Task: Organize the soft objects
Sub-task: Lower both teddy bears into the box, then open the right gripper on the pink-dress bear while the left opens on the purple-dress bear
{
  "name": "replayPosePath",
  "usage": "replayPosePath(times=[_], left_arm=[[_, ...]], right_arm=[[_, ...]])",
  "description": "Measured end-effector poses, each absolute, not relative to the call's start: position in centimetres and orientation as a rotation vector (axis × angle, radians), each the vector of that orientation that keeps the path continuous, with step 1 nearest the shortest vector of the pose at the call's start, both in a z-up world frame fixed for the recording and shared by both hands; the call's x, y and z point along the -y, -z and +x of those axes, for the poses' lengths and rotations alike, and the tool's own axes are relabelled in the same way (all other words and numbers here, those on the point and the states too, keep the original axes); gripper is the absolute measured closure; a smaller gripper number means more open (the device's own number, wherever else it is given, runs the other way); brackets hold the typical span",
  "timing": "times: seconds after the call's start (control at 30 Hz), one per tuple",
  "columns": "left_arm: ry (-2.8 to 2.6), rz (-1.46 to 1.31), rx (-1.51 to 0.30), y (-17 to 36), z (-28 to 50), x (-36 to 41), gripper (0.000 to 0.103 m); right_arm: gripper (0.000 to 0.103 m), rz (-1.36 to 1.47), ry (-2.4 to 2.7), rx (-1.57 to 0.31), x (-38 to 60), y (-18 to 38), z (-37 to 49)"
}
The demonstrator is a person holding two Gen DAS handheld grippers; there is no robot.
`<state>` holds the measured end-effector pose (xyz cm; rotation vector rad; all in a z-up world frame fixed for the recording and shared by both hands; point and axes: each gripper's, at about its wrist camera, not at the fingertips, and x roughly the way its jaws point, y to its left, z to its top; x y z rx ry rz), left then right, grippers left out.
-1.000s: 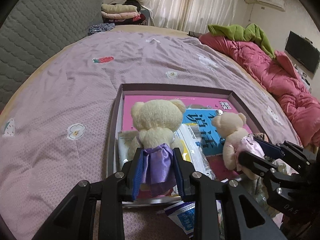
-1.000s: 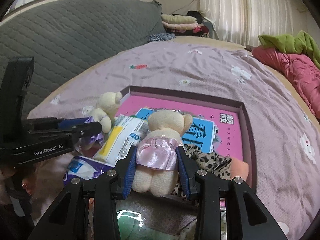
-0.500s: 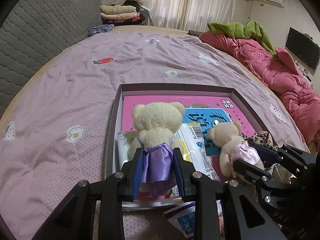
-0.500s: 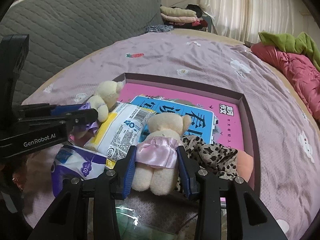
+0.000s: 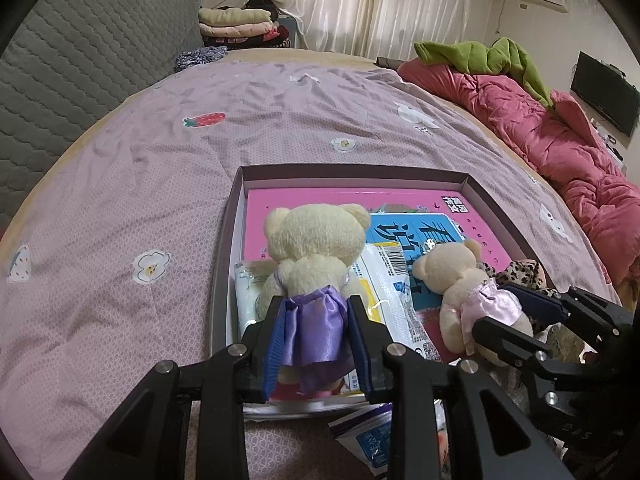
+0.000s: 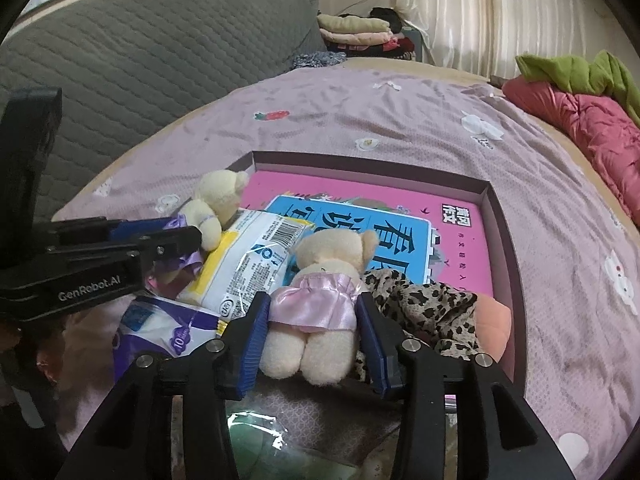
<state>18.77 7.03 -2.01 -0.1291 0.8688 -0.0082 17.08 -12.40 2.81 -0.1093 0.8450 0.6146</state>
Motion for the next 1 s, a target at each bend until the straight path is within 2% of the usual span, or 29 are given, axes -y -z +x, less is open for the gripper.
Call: replayPosePath(times=[0.43, 1.0], left_arm=[[0.012, -0.128, -0.866, 1.9, 18.7, -7.0, 0.07], [0.004, -0.129, -0.828, 0.7, 18.1, -7.3, 0.06]], right_arm=[[0.048, -0.076, -0.618, -0.793, 13.3, -4.7, 16.4], [0.045, -0.053, -0.596, -0.759, 14.6, -5.6, 16.4]])
